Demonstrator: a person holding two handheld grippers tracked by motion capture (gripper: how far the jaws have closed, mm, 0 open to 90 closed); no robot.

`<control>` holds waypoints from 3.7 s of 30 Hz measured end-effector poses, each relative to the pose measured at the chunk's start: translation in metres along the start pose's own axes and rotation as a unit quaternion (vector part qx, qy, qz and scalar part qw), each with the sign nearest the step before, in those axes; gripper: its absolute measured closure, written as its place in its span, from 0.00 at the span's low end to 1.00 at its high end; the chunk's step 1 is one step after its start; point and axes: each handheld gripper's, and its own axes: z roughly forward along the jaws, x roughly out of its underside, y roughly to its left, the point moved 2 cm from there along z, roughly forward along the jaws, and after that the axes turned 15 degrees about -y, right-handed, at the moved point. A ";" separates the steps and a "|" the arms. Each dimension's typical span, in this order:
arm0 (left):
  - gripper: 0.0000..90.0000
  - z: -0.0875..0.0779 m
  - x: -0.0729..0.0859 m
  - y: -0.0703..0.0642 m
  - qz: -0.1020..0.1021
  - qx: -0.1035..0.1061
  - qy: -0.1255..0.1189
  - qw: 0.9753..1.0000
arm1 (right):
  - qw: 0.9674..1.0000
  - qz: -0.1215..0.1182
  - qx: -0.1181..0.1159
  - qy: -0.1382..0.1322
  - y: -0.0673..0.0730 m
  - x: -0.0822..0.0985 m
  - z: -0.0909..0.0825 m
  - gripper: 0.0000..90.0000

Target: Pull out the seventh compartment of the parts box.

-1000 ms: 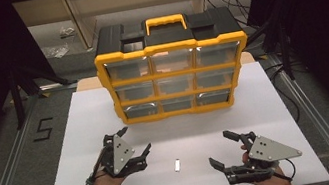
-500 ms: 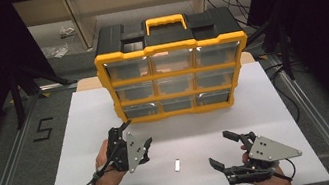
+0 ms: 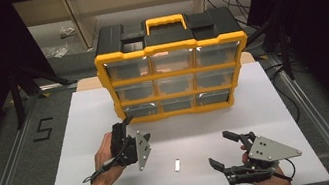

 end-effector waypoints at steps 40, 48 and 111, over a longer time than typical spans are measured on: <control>0.29 0.040 0.021 -0.004 0.114 -0.016 0.020 0.993 | 1.000 0.001 -0.004 0.001 0.001 0.000 0.000 0.16; 0.31 0.045 0.023 -0.002 0.118 -0.020 0.017 0.993 | 1.000 0.001 -0.004 0.002 0.001 0.001 0.000 0.16; 0.71 0.068 0.038 -0.006 0.187 -0.063 0.038 0.980 | 1.000 0.003 -0.010 0.007 0.002 0.001 0.001 0.17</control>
